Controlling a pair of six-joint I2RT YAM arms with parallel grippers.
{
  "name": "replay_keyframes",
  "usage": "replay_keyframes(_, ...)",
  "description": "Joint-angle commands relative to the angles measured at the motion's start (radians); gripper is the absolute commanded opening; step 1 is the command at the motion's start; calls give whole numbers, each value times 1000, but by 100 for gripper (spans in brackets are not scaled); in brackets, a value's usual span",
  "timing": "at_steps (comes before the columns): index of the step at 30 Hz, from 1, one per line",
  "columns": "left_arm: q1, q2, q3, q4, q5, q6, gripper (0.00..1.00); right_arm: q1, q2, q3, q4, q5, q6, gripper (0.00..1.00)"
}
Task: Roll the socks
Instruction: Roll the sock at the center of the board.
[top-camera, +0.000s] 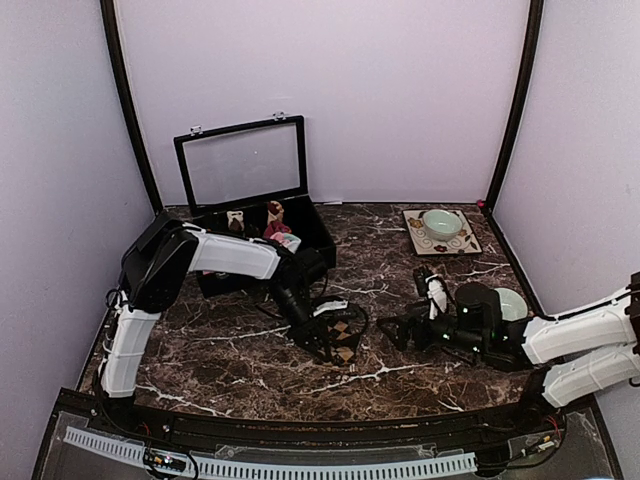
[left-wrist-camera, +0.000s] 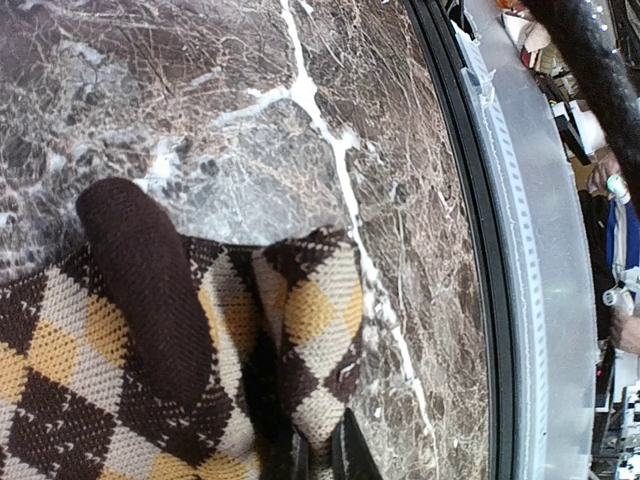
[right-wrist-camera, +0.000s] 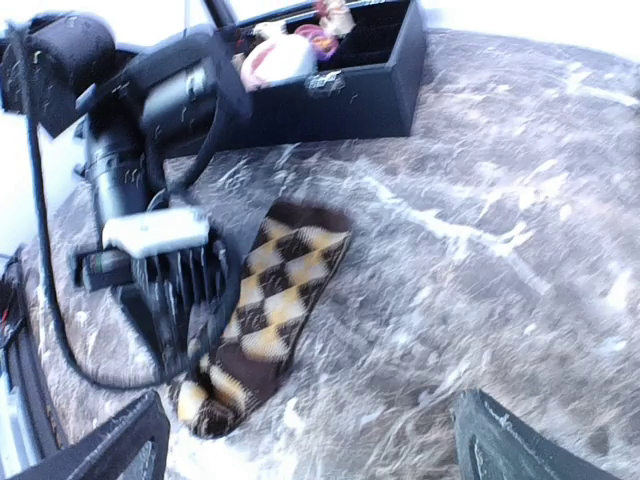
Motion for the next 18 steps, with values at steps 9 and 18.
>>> replay_keyframes(9, -1, 206, 97, -195, -175, -55, 0, 63, -67, -108, 200, -36, -349, 86)
replay_keyframes(18, 18, 253, 146, -197, -214, -111, 0, 179, 58, -16, 41, -257, -632, 46)
